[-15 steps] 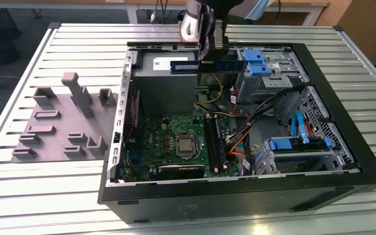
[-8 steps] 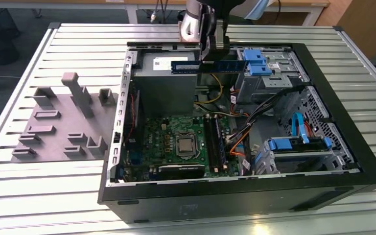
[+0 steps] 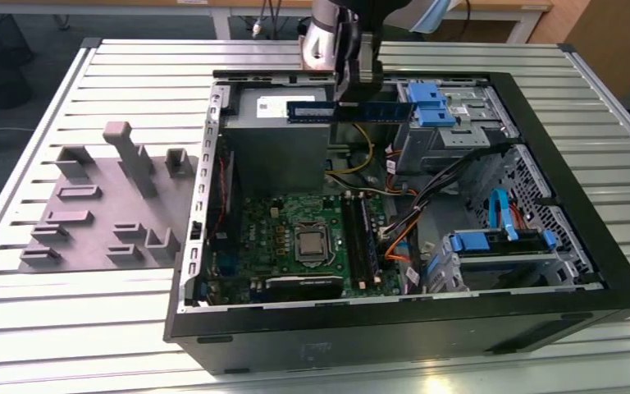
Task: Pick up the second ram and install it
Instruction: 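Insert the second ram into the second slot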
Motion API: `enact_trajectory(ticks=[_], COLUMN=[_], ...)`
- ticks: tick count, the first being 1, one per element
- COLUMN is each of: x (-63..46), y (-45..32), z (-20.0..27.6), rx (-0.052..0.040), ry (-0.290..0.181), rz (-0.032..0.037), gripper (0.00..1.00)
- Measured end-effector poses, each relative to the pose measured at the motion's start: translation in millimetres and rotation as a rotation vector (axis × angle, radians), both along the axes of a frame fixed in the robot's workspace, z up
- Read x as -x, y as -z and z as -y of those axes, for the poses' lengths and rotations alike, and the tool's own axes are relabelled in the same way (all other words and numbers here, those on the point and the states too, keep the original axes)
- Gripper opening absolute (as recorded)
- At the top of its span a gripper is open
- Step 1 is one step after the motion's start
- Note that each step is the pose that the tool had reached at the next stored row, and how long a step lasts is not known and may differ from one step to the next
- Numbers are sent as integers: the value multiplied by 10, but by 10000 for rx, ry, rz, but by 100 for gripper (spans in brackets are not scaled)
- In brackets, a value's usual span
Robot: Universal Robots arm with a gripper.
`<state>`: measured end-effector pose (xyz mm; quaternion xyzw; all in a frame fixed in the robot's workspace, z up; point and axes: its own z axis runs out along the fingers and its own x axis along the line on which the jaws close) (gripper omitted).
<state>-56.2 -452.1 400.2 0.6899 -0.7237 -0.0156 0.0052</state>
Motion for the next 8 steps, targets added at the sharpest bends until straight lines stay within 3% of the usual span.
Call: enact_trajectory(ticks=[8], x=[0], y=[4], z=[0], rx=[1], ry=[735], rz=[0], gripper=[14])
